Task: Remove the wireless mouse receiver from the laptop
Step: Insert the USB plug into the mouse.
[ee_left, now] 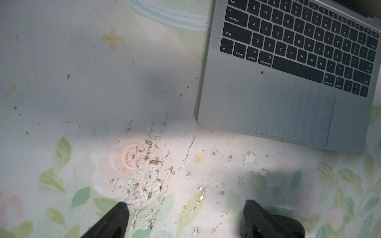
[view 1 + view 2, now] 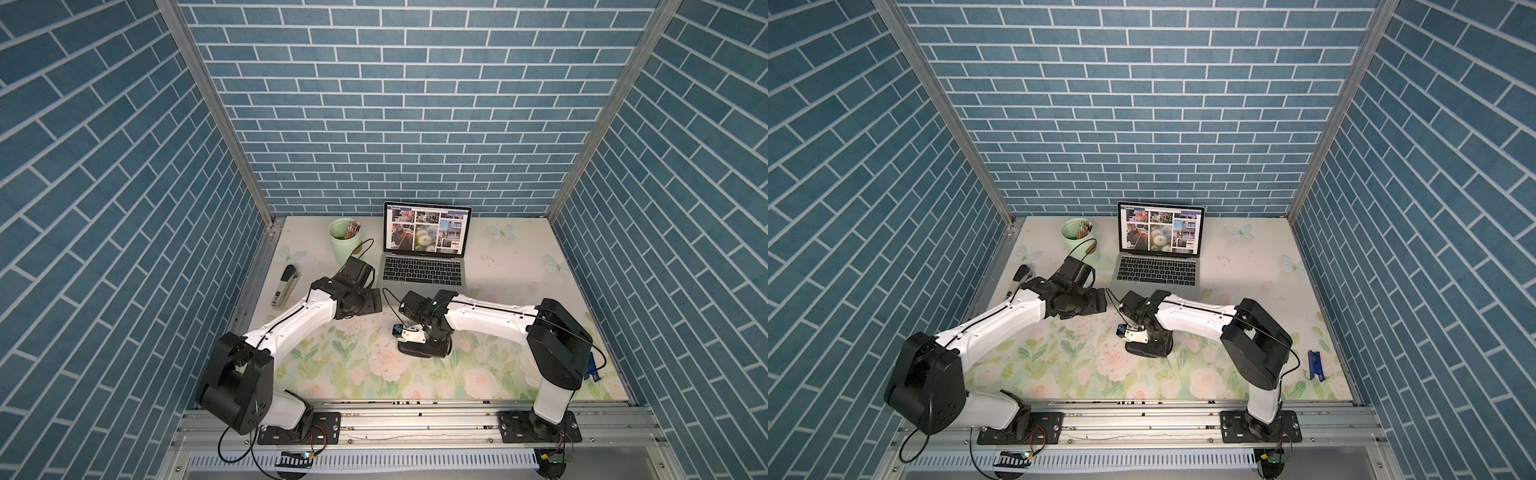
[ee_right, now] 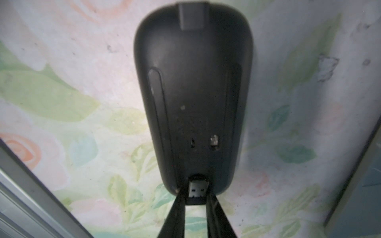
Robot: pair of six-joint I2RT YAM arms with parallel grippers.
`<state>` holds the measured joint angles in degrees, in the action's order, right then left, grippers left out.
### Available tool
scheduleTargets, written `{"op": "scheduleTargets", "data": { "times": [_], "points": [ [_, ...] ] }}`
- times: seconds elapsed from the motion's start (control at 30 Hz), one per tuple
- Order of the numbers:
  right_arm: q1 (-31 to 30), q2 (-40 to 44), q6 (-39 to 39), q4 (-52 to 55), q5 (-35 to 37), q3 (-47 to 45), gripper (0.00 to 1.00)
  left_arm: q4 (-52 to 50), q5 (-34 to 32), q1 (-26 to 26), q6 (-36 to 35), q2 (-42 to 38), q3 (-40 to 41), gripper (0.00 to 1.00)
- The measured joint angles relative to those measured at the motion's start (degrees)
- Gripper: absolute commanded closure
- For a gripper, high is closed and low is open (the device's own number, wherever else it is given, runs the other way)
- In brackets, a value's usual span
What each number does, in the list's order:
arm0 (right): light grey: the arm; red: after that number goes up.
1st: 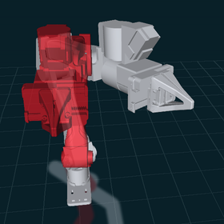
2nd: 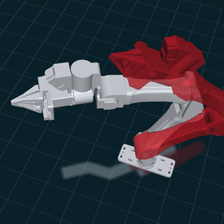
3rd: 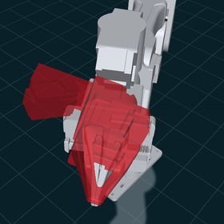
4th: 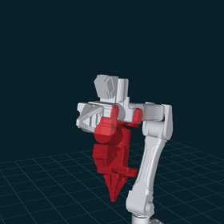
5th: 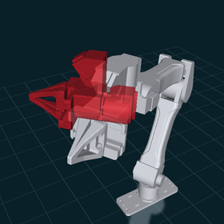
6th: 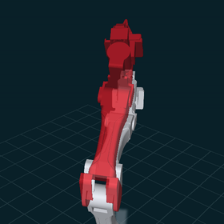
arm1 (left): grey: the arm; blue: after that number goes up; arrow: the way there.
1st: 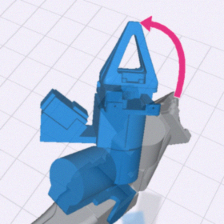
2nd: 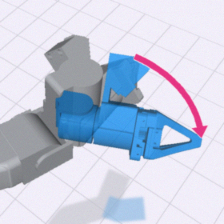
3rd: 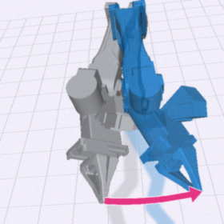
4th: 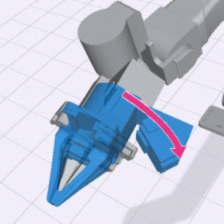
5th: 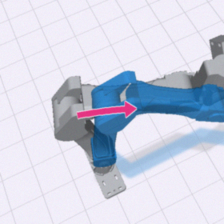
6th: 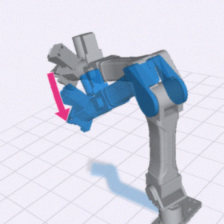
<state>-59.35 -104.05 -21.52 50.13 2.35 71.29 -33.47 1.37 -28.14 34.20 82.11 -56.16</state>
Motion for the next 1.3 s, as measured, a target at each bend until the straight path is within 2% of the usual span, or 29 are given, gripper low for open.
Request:
{"op": "scheduleTargets", "data": {
  "times": [0.27, 0.3, 0.5, 0.57, 0.67, 1.03, 1.23, 1.27, 1.3],
  "points": [
    [0.0, -0.2, 0.0, 0.0, 0.0, 0.1, 0.73, 0.3, 0.0, 0.0, -0.2, 0.2, 0.0, 0.08],
    [0.0, -0.3, 0.0, 0.0, 0.0, 0.2, 0.68, 0.4, 0.0, 0.0, -0.2, 0.2, 0.0, 0.08],
    [0.0, -0.7, -0.4, 0.3, 0.0, 0.5, 0.64, 0.6, 0.2, 0.0, -0.4, 0.2, 0.0, 0.08],
    [0.0, -0.7, -0.1, 0.4, 0.0, 1.0, 0.45, 0.9, 0.2, 0.0, -0.6, 0.2, 0.0, 0.08],
    [0.0, -0.7, -0.9, 0.5, 0.2, 2.2, 0.42, 1.3, 0.3, 0.0, -0.7, 0.2, 0.0, 0.08],
    [0.0, -0.2, -0.9, 0.7, 0.2, 4.2, 0.4, 1.7, 0.7, 0.0, -1.9, 0.3, 0.0, 0.07],
    [0.2, 6.4, 0.3, 2.0, 2.2, 6.9, 0.4, 1.4, 0.5, 0.0, -4.9, 1.1, -3.4, 0.07],
    [0.3, 8.3, 0.9, 1.8, 2.6, 7.3, 0.44, 1.4, 0.4, 0.0, -5.7, 1.4, -5.0, 0.07],
    [0.3, 10.3, 1.5, 1.6, 2.9, 7.7, 0.57, 1.4, 0.3, 0.0, -6.5, 1.7, -6.6, 0.07]
  ]
}}
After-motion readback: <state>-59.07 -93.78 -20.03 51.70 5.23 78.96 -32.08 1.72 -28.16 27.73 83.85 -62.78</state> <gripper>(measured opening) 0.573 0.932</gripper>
